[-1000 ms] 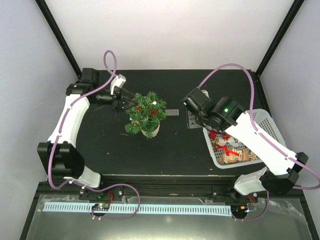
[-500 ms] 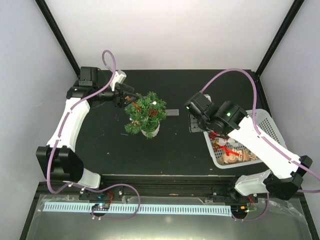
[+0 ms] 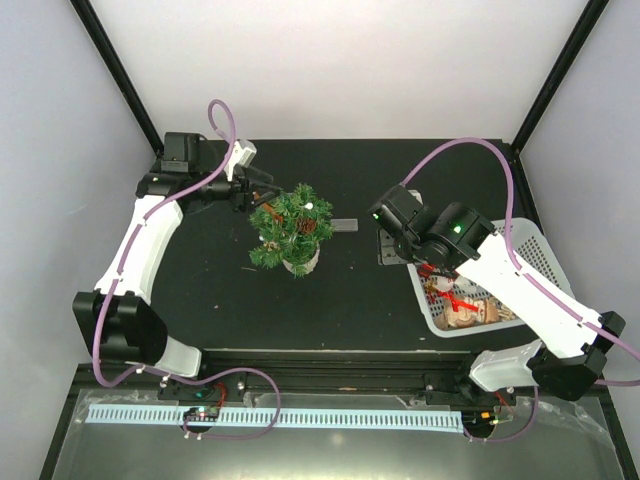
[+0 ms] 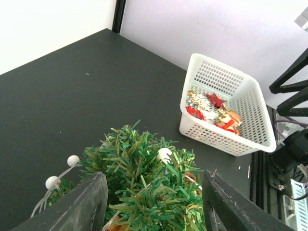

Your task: Decorate the small christmas tree

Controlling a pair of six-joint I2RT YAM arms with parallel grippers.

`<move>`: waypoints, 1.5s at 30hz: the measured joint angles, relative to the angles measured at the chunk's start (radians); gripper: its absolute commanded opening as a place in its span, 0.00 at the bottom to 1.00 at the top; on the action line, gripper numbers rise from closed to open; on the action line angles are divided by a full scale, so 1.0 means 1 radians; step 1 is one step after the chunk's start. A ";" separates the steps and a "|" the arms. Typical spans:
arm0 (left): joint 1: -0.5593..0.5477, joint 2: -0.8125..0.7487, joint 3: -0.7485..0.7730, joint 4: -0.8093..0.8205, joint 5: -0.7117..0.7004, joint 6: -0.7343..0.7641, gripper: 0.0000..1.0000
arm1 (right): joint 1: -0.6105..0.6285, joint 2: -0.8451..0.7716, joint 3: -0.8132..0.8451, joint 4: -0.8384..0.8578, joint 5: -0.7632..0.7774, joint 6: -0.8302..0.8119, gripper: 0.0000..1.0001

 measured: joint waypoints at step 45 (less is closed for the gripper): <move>-0.027 0.399 0.500 -0.610 0.198 0.475 0.01 | 0.000 0.008 -0.058 0.029 0.001 -0.013 0.62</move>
